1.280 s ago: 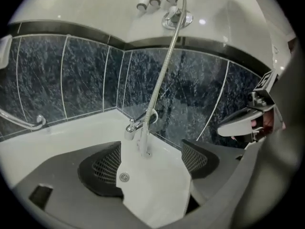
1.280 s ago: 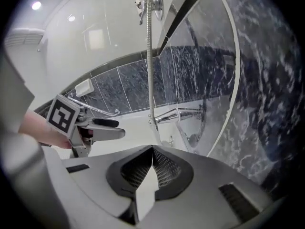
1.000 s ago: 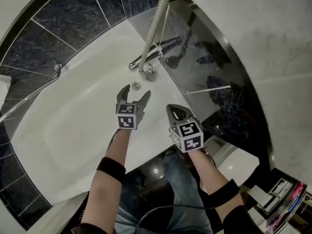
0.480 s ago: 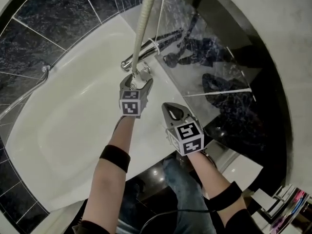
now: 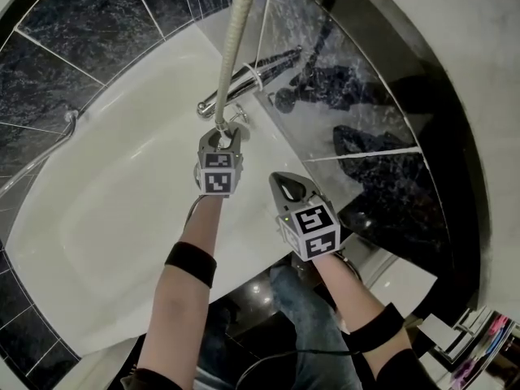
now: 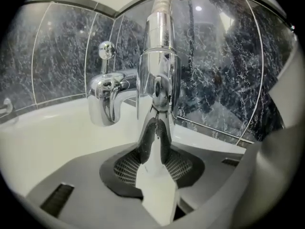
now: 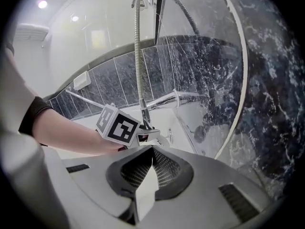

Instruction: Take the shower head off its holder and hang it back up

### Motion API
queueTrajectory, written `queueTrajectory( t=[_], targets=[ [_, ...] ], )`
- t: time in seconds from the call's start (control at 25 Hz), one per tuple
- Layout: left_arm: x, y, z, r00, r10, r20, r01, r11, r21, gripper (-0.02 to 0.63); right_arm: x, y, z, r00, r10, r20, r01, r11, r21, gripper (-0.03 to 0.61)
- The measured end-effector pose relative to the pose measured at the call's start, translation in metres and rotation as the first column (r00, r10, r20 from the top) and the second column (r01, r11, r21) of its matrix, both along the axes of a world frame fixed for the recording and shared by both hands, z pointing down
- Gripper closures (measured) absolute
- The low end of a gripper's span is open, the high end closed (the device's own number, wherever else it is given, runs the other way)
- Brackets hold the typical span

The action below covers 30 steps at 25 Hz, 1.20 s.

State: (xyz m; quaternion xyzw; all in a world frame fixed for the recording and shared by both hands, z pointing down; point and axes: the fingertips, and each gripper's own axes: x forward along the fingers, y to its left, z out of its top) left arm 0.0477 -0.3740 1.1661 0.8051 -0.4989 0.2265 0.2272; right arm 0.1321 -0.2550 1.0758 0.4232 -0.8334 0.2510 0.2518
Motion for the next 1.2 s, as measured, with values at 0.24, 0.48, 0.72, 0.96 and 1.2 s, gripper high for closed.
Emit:
queueTrajectory(
  t=[0.24, 0.48, 0.72, 0.96, 1.2],
  targets=[
    [-0.023, 0.016, -0.007, 1.0, -0.019, 0.017, 0.019, 1.0, -0.002, 0.483, -0.011, 0.01, 0.003, 1.0, -0.016, -0.012, 0.016, 1.0, -0.015, 0.554],
    [-0.074, 0.076, -0.025, 0.996, -0.067, 0.058, 0.069, 0.997, -0.042, 0.485, -0.04, 0.035, -0.023, 0.998, -0.061, -0.009, 0.06, 0.997, -0.057, 0.554],
    [-0.162, 0.155, -0.072, 0.97, -0.192, 0.148, 0.203, 0.977, -0.059, 0.486, -0.084, 0.056, -0.072, 0.989, -0.146, -0.016, 0.145, 0.987, -0.063, 0.554],
    [-0.257, 0.239, -0.146, 0.917, -0.323, 0.233, 0.343, 0.938, -0.053, 0.488, -0.148, 0.083, -0.133, 0.963, -0.267, -0.017, 0.266, 0.962, -0.056, 0.554],
    [-0.339, 0.315, -0.259, 0.84, -0.463, 0.284, 0.485, 0.875, -0.007, 0.489, -0.206, 0.113, -0.221, 0.924, -0.383, -0.019, 0.382, 0.924, -0.023, 0.554]
  ],
)
